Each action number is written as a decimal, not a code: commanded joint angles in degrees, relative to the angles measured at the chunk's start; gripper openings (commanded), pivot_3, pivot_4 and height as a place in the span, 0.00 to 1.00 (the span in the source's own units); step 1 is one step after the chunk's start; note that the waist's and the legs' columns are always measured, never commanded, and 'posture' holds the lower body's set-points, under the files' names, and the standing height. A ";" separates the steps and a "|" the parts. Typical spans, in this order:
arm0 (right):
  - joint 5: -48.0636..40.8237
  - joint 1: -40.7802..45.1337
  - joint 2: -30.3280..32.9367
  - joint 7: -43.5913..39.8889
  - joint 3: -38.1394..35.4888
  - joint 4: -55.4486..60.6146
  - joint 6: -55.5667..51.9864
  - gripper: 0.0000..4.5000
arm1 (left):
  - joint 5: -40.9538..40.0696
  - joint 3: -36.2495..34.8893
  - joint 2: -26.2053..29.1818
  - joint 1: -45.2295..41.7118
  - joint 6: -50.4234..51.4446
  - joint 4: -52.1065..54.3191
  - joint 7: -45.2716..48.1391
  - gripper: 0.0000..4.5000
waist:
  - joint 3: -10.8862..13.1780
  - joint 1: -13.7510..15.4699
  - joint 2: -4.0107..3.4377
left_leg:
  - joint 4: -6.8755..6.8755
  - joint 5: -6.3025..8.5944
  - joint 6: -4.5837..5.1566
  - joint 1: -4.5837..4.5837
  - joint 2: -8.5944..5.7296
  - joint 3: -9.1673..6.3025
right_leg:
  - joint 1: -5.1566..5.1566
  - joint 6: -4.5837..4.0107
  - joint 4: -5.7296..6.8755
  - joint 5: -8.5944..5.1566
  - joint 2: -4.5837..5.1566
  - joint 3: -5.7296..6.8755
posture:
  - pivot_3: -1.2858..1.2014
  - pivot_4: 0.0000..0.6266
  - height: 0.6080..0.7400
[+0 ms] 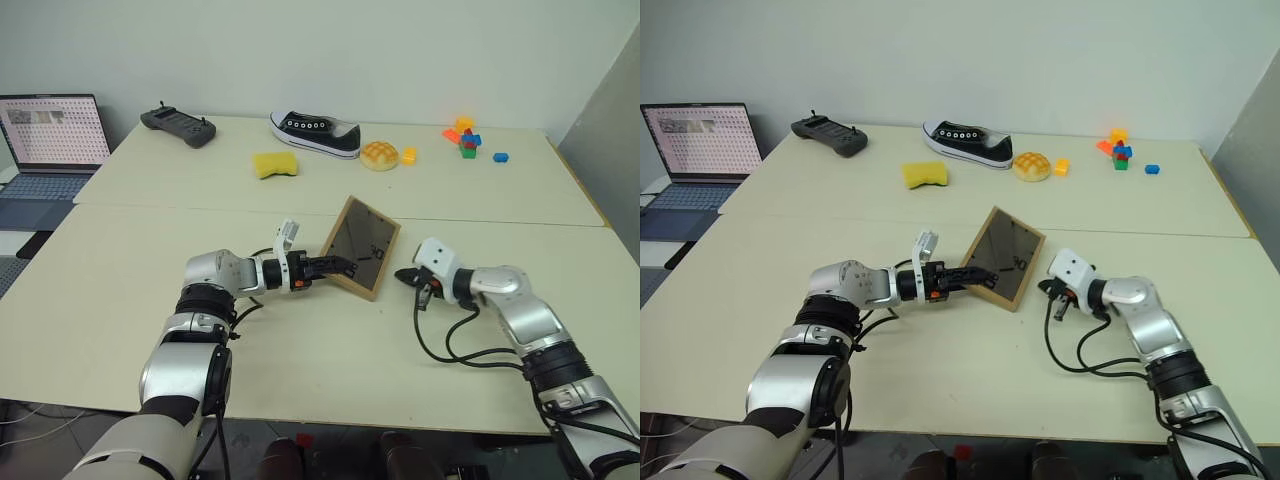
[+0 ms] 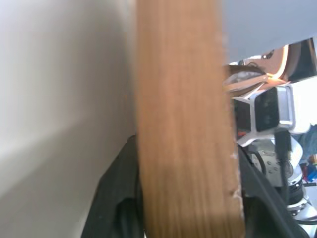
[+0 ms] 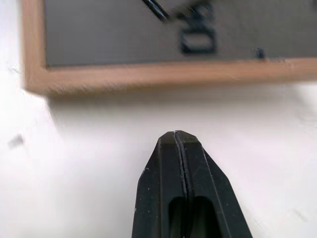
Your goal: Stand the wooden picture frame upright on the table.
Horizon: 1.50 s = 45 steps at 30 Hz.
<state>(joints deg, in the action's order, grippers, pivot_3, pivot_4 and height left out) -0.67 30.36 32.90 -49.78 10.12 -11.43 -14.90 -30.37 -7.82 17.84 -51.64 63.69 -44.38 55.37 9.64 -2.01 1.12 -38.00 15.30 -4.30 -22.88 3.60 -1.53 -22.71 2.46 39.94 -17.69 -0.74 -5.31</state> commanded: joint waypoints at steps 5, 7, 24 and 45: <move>-17.83 7.28 -2.79 2.71 -14.27 12.68 -24.06 0.09 | -8.73 -3.54 -0.31 5.81 7.69 24.45 -2.36 0.29 | 0.01 -0.41 0.00 | 0.04 -0.11 -0.20 -0.09 0.06 0.05 | -0.19 0.00 0.09 0.00 -0.04 -0.09 | 0.52 0.24 1.00; -24.66 10.95 -4.43 3.45 -17.72 14.79 -32.60 0.19 | -11.23 -5.76 -0.37 6.58 8.92 29.29 -3.73 0.29 | 0.04 -0.75 -0.02 | 0.04 -0.13 -0.23 -0.11 0.10 0.07 | -0.26 -0.01 0.13 0.01 -0.07 -0.15 | 0.52 0.24 1.00; -31.74 25.41 -13.57 9.48 -11.69 15.00 -40.60 0.76 | -19.87 -11.61 -1.79 13.61 6.76 50.25 -16.21 0.29 | 0.03 -0.77 -0.01 | 0.07 -0.01 -0.01 -0.26 0.07 0.12 | -0.47 -0.01 0.10 0.01 -0.02 -0.16 | 0.52 0.24 1.00; -31.97 10.17 2.63 5.18 -16.17 27.07 -32.76 0.76 | -34.74 -19.65 -4.53 14.06 16.49 46.85 -32.09 0.29 | 0.05 -0.05 0.01 | 0.06 0.00 0.01 -0.42 0.05 0.05 | -0.53 0.00 0.01 0.01 -0.02 -0.08 | 0.52 0.24 1.00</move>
<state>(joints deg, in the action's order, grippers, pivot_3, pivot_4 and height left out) -39.18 43.43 31.62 -42.86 -6.70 12.93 -58.17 -60.23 -23.83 13.30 -35.42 78.09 3.21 25.63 9.68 -2.06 1.13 -37.94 15.31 -4.29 -23.31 3.65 -1.47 -23.24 2.46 39.92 -17.68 -0.76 -5.39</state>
